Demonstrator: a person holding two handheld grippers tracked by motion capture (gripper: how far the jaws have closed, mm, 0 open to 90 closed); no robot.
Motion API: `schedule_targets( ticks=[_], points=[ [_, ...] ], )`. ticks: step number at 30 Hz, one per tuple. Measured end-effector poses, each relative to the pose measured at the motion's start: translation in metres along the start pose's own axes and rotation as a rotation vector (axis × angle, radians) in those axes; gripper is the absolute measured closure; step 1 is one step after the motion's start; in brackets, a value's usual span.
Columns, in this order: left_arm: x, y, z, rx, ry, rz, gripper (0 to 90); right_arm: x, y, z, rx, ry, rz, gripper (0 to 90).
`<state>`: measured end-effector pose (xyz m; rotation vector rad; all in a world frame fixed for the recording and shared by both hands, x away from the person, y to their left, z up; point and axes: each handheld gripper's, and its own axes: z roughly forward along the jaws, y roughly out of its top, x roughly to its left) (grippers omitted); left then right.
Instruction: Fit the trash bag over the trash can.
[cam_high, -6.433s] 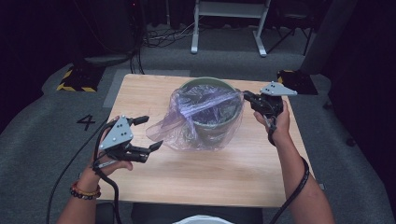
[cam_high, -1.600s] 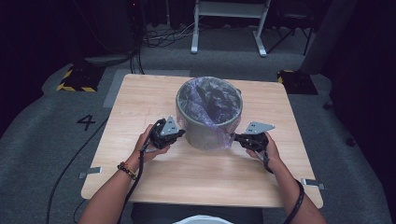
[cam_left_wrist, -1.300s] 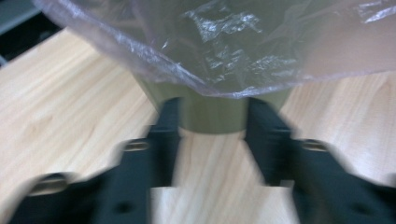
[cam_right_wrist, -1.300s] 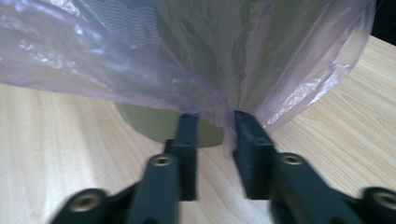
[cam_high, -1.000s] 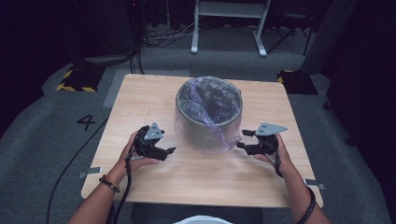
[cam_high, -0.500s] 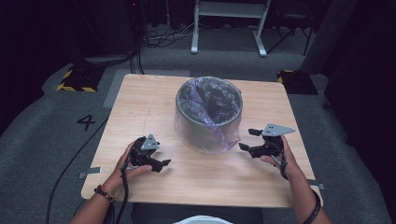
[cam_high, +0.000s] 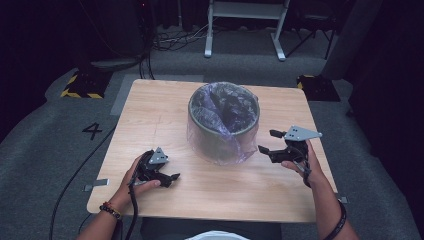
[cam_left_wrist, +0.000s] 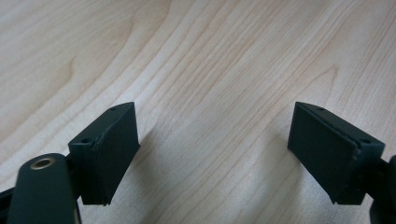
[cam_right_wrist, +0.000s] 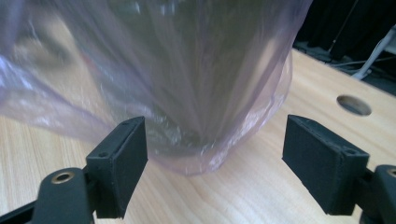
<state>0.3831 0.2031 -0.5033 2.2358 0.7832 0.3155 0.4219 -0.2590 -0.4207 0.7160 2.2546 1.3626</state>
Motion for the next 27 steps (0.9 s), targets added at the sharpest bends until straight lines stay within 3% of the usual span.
schedule_targets(
  ticks=[27],
  points=[
    [0.002,0.001,0.001,0.008,0.002,-0.005,12.9,-0.001,0.049,-0.007,-0.087,-0.016,-0.064,22.3]
  ],
)
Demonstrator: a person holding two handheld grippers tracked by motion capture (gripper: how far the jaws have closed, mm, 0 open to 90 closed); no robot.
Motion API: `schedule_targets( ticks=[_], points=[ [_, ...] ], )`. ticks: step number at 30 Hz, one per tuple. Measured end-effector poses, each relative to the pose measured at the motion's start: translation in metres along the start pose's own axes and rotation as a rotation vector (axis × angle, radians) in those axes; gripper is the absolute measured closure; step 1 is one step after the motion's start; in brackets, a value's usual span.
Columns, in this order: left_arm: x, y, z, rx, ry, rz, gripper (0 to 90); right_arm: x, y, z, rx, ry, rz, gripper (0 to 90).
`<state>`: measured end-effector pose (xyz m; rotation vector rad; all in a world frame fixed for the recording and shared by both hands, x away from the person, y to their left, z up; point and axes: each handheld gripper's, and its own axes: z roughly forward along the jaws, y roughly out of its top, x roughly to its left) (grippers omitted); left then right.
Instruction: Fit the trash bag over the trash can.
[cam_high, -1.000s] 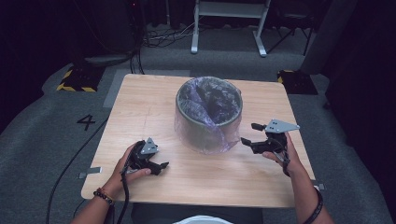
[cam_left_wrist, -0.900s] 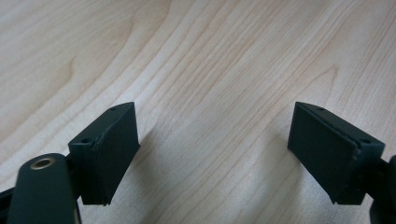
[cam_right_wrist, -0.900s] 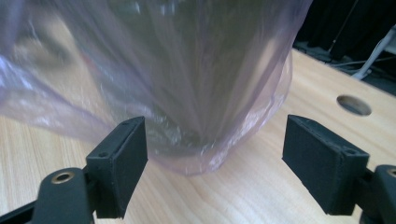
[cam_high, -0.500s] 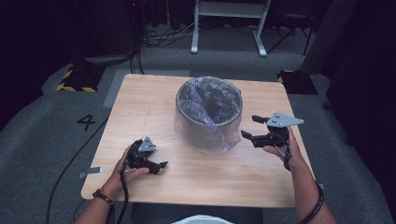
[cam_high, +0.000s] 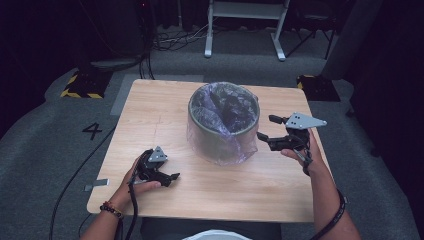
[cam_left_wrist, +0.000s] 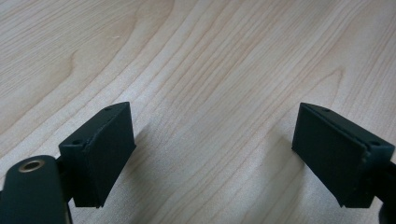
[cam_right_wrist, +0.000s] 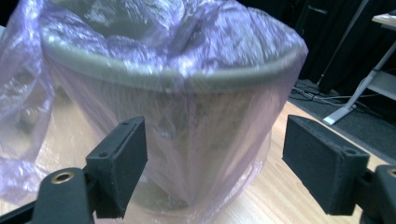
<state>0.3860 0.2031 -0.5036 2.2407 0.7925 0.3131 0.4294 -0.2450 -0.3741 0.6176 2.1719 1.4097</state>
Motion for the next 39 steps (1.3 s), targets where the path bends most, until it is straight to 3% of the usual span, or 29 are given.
schedule_targets(
  ticks=[18,27,39],
  points=[
    [0.0,0.0,0.0,0.0,0.0,0.001,12.9,-0.002,0.035,0.007,-0.059,0.022,-0.005,21.4],
    [0.0,0.0,0.0,0.0,0.001,0.001,12.9,0.0,0.05,0.009,-0.055,0.015,-0.031,21.6],
    [0.0,0.0,0.0,0.0,0.001,0.001,12.9,0.0,0.066,0.025,-0.019,0.015,-0.046,21.5]
  ],
)
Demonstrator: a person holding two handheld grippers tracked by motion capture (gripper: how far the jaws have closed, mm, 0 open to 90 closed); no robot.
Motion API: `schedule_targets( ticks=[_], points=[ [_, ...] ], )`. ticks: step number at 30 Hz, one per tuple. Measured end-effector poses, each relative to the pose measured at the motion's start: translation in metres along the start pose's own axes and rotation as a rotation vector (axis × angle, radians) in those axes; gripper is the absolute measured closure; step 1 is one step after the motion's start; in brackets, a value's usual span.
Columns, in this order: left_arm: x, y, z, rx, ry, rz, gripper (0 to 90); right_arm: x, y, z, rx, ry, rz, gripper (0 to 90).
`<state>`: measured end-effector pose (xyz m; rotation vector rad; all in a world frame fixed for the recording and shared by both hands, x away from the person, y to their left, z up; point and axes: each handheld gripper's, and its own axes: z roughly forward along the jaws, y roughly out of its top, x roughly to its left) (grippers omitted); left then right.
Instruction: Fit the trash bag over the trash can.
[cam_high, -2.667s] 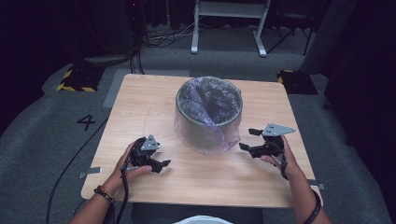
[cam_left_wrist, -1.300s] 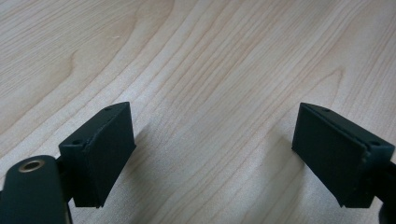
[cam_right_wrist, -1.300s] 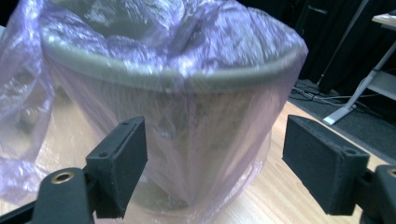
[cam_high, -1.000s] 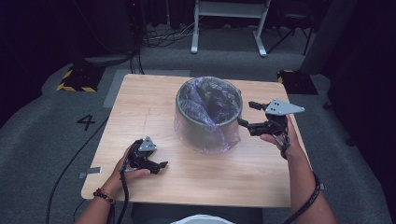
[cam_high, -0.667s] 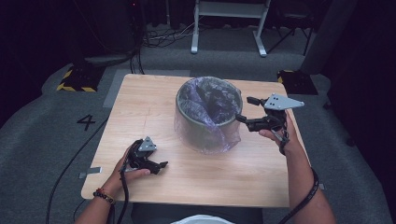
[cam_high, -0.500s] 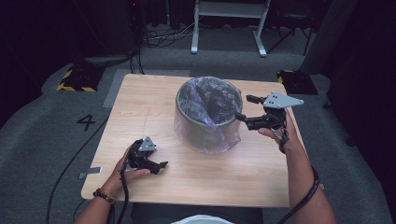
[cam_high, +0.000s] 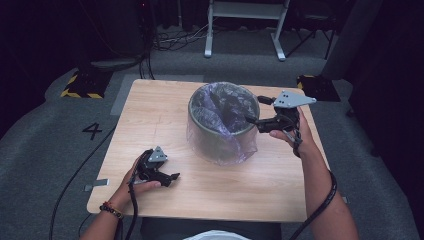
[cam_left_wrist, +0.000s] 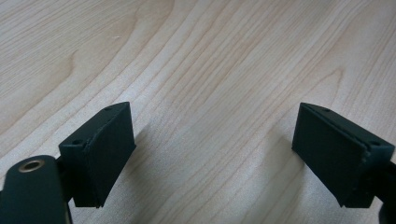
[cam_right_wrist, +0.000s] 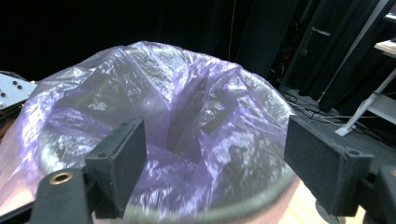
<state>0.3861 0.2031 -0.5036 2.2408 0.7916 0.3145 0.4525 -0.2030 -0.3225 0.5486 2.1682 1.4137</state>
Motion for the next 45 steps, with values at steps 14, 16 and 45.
schedule_targets(
  ticks=[14,16,45],
  points=[
    [0.0,0.0,0.0,0.0,0.0,0.0,12.9,-0.001,0.007,0.021,0.053,0.008,-0.009,21.3],
    [0.0,0.0,0.0,0.0,0.0,0.0,12.8,-0.001,0.007,0.023,0.058,0.007,-0.009,21.3],
    [0.0,0.0,0.0,0.0,-0.001,-0.001,12.8,0.001,0.019,0.049,0.194,0.039,-0.042,20.3]
  ],
)
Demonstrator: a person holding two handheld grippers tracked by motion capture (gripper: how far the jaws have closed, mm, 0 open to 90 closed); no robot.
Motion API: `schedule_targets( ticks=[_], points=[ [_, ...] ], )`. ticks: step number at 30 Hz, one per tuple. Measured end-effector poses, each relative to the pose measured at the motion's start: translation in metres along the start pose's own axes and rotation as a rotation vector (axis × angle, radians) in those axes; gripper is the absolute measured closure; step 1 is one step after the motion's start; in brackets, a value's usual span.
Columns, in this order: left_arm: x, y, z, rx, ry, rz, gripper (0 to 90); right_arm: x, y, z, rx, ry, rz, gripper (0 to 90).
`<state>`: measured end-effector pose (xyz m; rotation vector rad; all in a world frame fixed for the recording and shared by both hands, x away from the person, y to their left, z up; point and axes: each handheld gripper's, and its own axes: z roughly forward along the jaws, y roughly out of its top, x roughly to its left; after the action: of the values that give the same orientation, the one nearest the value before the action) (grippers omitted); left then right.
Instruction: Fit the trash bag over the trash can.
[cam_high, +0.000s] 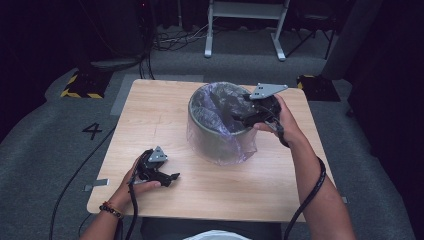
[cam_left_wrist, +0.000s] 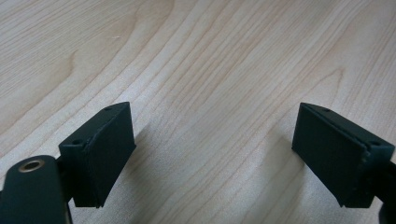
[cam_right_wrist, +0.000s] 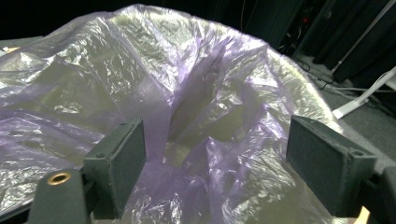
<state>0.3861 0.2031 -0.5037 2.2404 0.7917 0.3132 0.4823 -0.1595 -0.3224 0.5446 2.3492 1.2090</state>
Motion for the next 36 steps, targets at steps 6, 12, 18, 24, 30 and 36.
schedule_targets(
  ticks=[6,12,18,24,30,36],
  points=[
    [0.0,0.0,0.0,0.0,0.0,0.0,12.9,0.001,0.002,0.007,0.046,0.004,0.006,19.3],
    [0.0,0.0,0.0,0.0,0.001,0.001,12.9,0.0,0.004,0.01,0.065,0.011,0.021,17.6],
    [0.0,0.0,0.0,0.0,0.0,0.0,12.9,-0.002,0.006,0.012,0.092,0.024,0.028,17.3],
    [0.0,0.0,0.0,0.001,0.001,-0.001,12.9,-0.004,0.006,0.015,0.14,0.047,0.029,16.3],
    [0.0,0.0,0.0,0.0,0.001,0.0,12.8,-0.006,0.005,0.019,0.213,0.086,0.038,16.3],
    [0.0,0.0,0.0,0.0,0.001,0.0,12.9,-0.007,0.005,0.02,0.254,0.1,0.049,16.0]
  ],
)
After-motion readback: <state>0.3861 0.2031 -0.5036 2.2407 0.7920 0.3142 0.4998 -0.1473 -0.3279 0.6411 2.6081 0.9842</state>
